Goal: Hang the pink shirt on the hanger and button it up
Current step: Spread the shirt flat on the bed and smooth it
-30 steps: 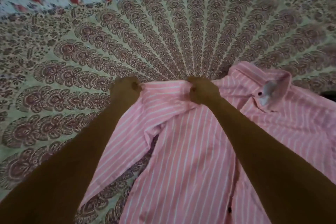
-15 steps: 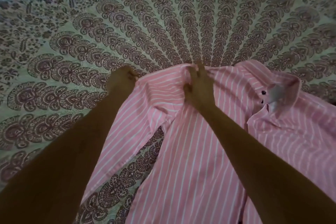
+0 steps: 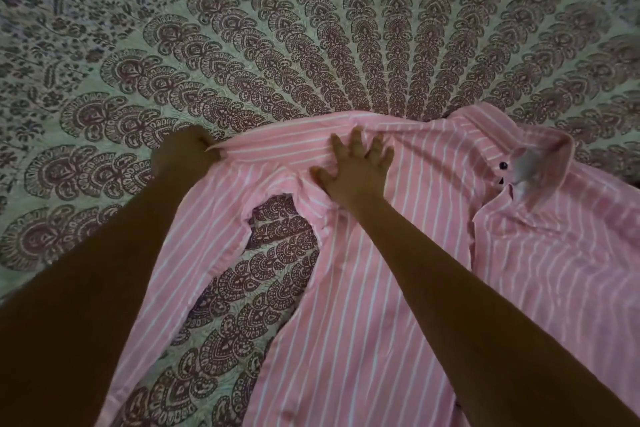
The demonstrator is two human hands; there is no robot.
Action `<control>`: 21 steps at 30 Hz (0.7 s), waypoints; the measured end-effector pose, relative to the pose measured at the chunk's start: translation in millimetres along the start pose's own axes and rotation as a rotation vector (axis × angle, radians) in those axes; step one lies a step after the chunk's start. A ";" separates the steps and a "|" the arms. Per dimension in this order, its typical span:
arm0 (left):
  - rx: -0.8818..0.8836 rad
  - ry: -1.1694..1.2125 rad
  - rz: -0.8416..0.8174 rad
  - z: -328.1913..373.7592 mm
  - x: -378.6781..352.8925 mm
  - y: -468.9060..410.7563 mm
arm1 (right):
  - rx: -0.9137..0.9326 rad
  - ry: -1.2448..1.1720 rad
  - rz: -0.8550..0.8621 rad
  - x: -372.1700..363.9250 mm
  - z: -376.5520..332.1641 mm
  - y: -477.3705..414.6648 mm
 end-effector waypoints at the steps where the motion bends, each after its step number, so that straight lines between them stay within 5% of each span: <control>1: -0.013 -0.123 -0.003 5.0 -1.4 -1.5 | -0.026 -0.027 -0.004 -0.8 -1.7 -0.3; 9: -0.317 -0.265 0.305 34.7 -8.5 74.2 | -0.130 0.004 -0.006 3.8 -2.6 -17.9; 14: 0.304 -0.149 0.253 -89.7 -10.5 118.7 | 0.001 -0.143 0.058 -5.2 -30.9 16.1; 18: 0.284 -0.231 0.190 -116.7 1.6 146.3 | 0.190 -0.204 0.113 -20.4 -59.0 65.7; 21: 0.298 0.001 0.051 -133.9 1.5 149.6 | 0.146 -0.173 0.135 -28.1 -58.4 78.2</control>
Point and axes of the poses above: each hand's wrist, its own y-axis away from the middle knuckle, its own x-axis out of the back of the hand, z = x × y, the point moved 10 cm from there along -y, towards the middle knuckle, and after that the axes turned 4 degrees about -x, right-handed, at the moved point
